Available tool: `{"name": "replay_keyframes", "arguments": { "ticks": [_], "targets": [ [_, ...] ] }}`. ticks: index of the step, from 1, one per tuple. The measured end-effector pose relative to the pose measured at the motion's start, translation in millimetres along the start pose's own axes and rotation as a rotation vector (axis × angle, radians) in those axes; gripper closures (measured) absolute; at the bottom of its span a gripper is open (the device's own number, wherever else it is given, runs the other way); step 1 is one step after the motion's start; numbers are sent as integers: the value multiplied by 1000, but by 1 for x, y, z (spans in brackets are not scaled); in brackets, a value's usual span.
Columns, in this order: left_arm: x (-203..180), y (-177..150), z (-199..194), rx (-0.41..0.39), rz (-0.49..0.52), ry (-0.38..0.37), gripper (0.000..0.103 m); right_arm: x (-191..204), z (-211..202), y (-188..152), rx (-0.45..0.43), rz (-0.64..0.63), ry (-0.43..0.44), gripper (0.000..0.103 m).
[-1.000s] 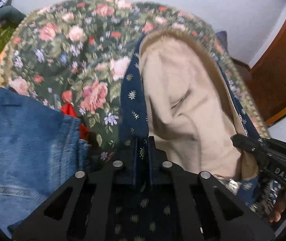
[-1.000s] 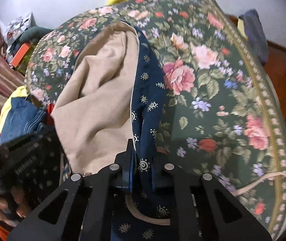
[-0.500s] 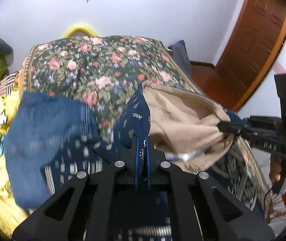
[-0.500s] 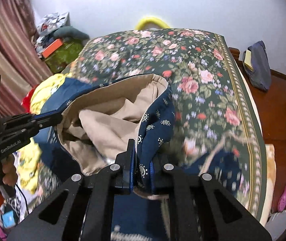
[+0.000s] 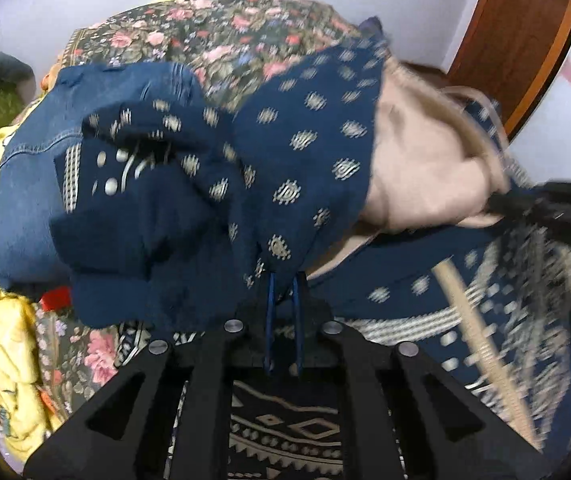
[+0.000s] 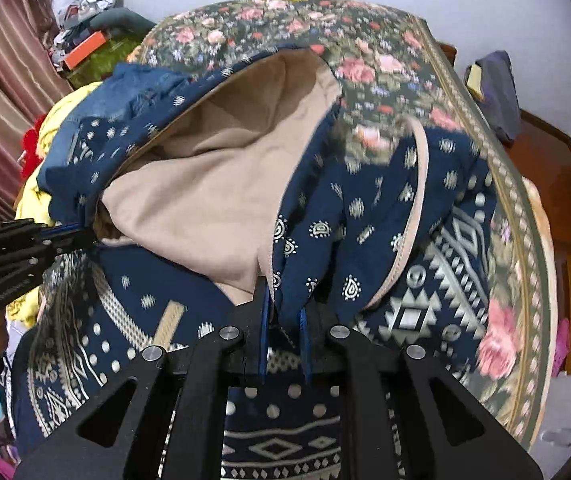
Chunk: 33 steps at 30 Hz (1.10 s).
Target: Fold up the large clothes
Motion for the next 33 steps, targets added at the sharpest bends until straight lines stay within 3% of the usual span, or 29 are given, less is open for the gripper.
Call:
{"name": "replay_keyframes", "arguments": {
  "ticks": [2, 4, 6, 12, 14, 16, 19, 25, 33],
  "targets": [
    [0, -8, 4, 14, 12, 18, 80, -1, -3, -3, 7, 0, -14, 86],
    [1, -15, 5, 21, 12, 27, 71, -5, -7, -5, 25, 6, -39, 68],
    [2, -17, 2, 29, 16, 31, 61, -4, -13, -9, 23, 2, -49, 57],
    [-10, -4, -31, -32, 47, -19, 56, -3, -37, 2, -40, -14, -51, 56],
    [-15, 13, -49, -90, 62, -32, 50, -4, -44, 13, -70, -6, -42, 55],
    [-20, 32, -62, -139, 77, -29, 47, -7, -47, 26, -101, 4, -41, 45],
    [-25, 63, -64, -173, 100, -29, 45, -12, -43, 44, -125, 25, -46, 44],
    [-38, 105, -33, -160, 112, -41, 45, -21, -14, 71, -99, 103, 39, 44],
    [-38, 129, 26, -102, 112, -62, 45, -26, 30, 90, -84, 103, 84, 46]
  ]
}}
Point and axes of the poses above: each gripper's, at about its wrist camera, not at the fingertips, and z roughly the way its jaws point, x to its left, y to its top, the point moved 10 cm from there along z, roughly the way its jaws point, and after that the axes turned 2 degrees about x, right-handed, at the moved point
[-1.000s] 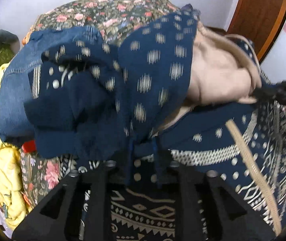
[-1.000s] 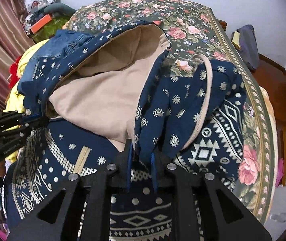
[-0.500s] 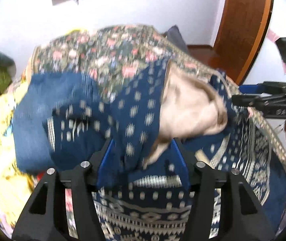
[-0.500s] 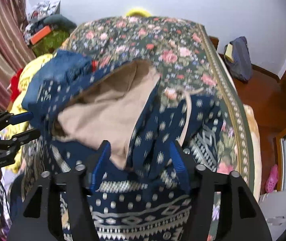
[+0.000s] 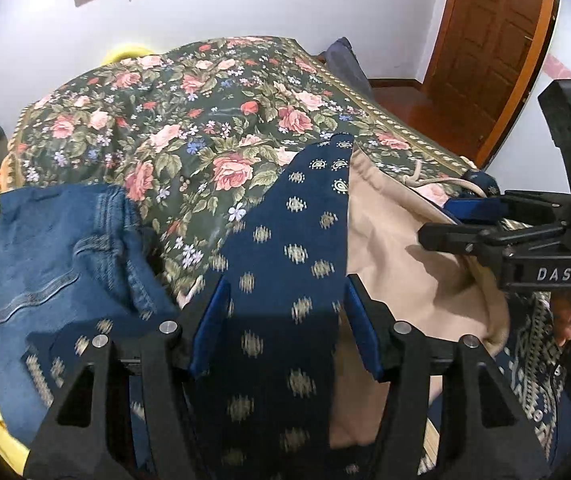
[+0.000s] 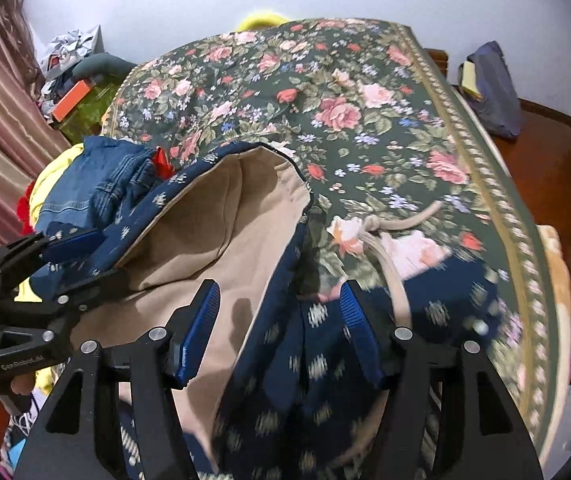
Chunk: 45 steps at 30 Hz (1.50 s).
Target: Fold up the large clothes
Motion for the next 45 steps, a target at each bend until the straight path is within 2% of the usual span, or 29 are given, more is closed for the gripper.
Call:
{"name": "replay_keyframes", "arguments": {
  "ticks": [4, 5, 6, 7, 8, 9, 11, 13, 16, 19, 25, 32, 38, 40, 44, 45],
  "targets": [
    [1, 8, 13, -14, -10, -18, 52, -1, 20, 6, 22, -6, 5, 63],
    [2, 9, 15, -14, -12, -22, 58, -1, 24, 7, 28, -5, 9, 65],
    [3, 10, 18, -13, -14, -22, 66, -2, 28, 7, 34, -3, 6, 72],
    [6, 10, 21, -10, -18, -15, 73, -3, 31, 8, 37, -4, 2, 85],
    [9, 11, 24, -4, -22, -10, 86, -3, 32, 8, 37, -4, 2, 91],
    [11, 11, 25, -1, -30, -12, 92, -3, 31, 9, 32, 0, 4, 93],
    [15, 13, 19, -16, -63, -35, 94, -1, 26, 10, 22, 3, 16, 94],
    [14, 16, 4, -49, -88, -86, 95, 3, 14, 10, 8, 10, 33, 95],
    [11, 18, -23, -85, -93, -122, 95, 14, -8, 11, -19, -20, 40, 96],
    [0, 17, -56, -107, -91, -200, 95, 28, -35, 7, -47, -49, 53, 96],
    [-23, -3, -113, -136, -51, -257, 95, 51, -84, -18, -76, -97, 67, 96],
    [-44, -59, -136, -86, 20, -242, 95, 57, -106, -70, -39, -110, 68, 96],
    [-55, -120, -123, 20, 28, -232, 95, 54, -102, -116, 21, -92, 54, 95],
    [-55, -140, -115, 57, 31, -208, 95, 53, -100, -129, 34, -92, 47, 95],
    [-60, -172, -110, 86, 57, -172, 95, 50, -99, -147, 42, -81, 44, 94],
    [-63, -179, -111, 88, 67, -163, 91, 49, -99, -151, 46, -80, 43, 93]
  ]
}}
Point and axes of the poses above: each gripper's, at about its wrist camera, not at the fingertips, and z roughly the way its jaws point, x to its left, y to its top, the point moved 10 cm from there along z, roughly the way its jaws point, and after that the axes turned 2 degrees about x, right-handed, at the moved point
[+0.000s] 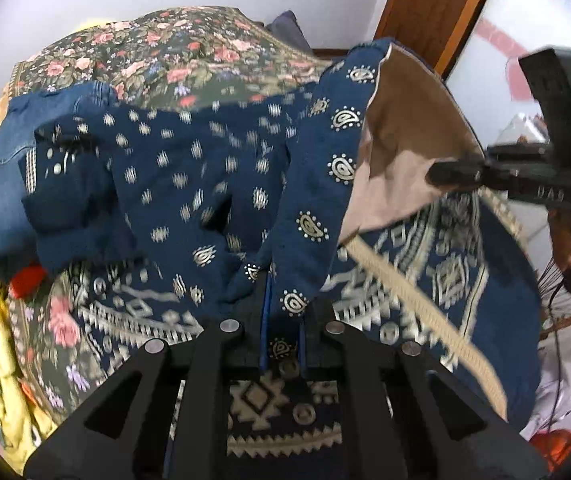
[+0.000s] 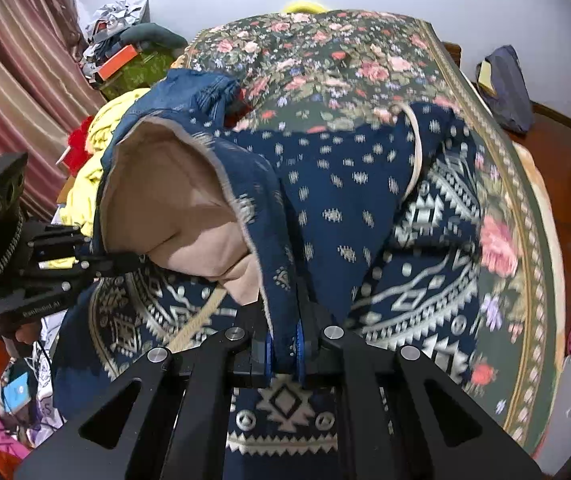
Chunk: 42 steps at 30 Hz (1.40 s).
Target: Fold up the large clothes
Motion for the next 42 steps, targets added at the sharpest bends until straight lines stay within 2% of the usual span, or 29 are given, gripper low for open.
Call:
{"name": "replay_keyframes", "arguments": {
  "ticks": [1, 2, 3, 5, 8, 14, 18, 21, 23, 26, 30, 36, 39, 42],
  "targets": [
    [-3, -5, 0, 1, 8, 7, 88, -1, 1, -5, 14, 0, -4, 92],
    [-7, -10, 0, 6, 18, 11, 78, -2, 1, -10, 18, 0, -9, 92],
    [-10, -15, -1, 13, 24, 15, 64, -3, 1, -14, 25, -2, -15, 91],
    [-13, -21, -3, 11, 29, 20, 51, -3, 0, -22, 45, -3, -26, 89],
    [-13, -27, -13, -7, 43, 56, 50, -3, -8, -31, 61, -7, -42, 84],
    [-5, -18, -60, -103, 7, 56, 49, 3, -39, -24, -7, -53, -57, 81],
    [6, 8, -92, -199, 0, 102, 41, 8, -62, -3, -83, -71, -60, 79],
    [15, 27, -99, -231, -15, 133, 39, 14, -71, 19, -143, -70, -49, 66],
    [21, 43, -93, -234, -30, 142, 39, 20, -72, 33, -173, -71, -46, 65],
    [22, 56, -77, -213, -50, 124, 39, 27, -65, 46, -189, -58, -24, 64],
    [16, 51, -42, -149, -58, 101, 39, 32, -33, 43, -133, -37, 1, 64],
    [6, 19, 1, -51, -19, 128, 38, 28, 16, 0, 21, -31, -5, 64],
    [8, -2, 14, -16, -10, 153, 33, 20, 33, -24, 92, -34, -29, 64],
    [12, -19, 22, 11, -29, 152, 33, 17, 32, -34, 96, -54, -40, 64]
  ]
}}
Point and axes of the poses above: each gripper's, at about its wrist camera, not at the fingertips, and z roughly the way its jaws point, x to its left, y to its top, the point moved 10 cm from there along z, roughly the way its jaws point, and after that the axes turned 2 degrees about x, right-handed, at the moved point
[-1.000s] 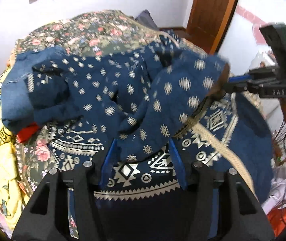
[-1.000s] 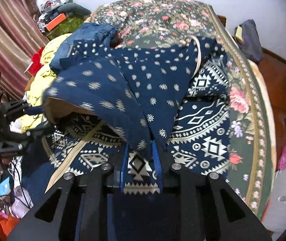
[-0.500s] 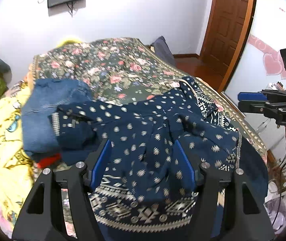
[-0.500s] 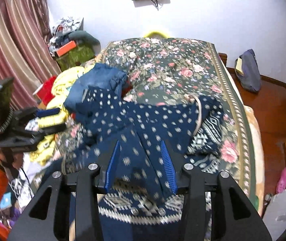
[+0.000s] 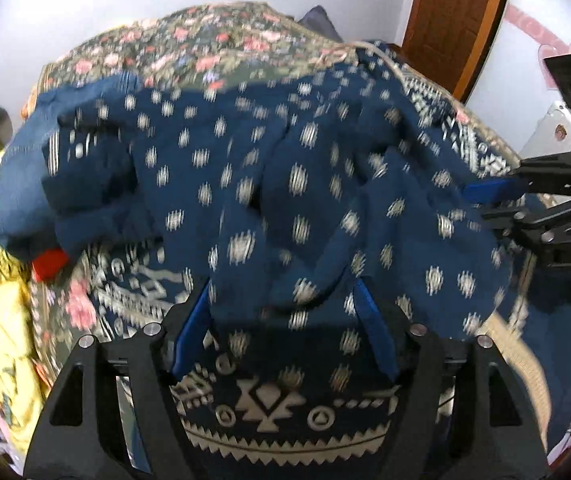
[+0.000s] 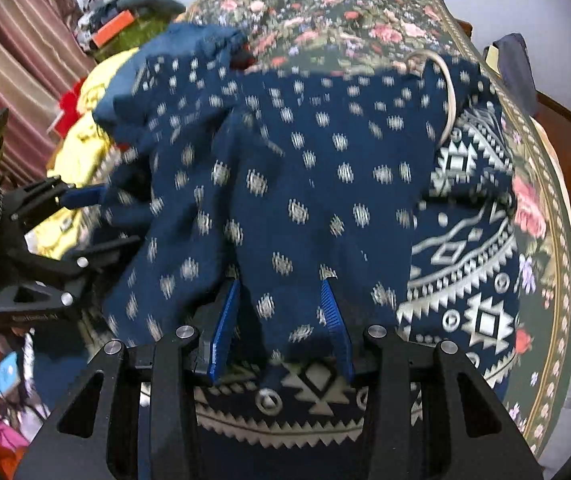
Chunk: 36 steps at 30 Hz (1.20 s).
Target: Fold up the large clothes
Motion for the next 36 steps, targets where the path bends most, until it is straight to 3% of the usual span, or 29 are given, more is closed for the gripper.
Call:
{"name": "replay_keyframes", "arguments": {
  "ticks": [5, 11, 15, 17, 25, 29, 36],
  "targets": [
    [14, -6, -11, -24, -34, -2, 32, -2, -12, 2, -7, -14, -16, 63],
    [67, 2, -41, -93, -182, -19, 32, -16, -34, 27, -71, -14, -53, 60],
    [118, 10, -55, -148, -298, 38, 32, -41, -53, 47, -160, 31, -93, 42],
    [143, 10, -55, -152, -370, 44, 32, -56, -59, 56, -197, 64, -118, 38],
    [188, 5, -9, -114, -604, -112, 32, -132, -35, 67, -169, 249, -145, 36],
    [191, 8, 20, -82, -654, -170, 32, -156, -15, 70, -144, 299, -149, 36],
    [196, 25, 51, -92, -719, -266, 32, -170, 14, 90, -136, 350, -59, 36]
  ]
}}
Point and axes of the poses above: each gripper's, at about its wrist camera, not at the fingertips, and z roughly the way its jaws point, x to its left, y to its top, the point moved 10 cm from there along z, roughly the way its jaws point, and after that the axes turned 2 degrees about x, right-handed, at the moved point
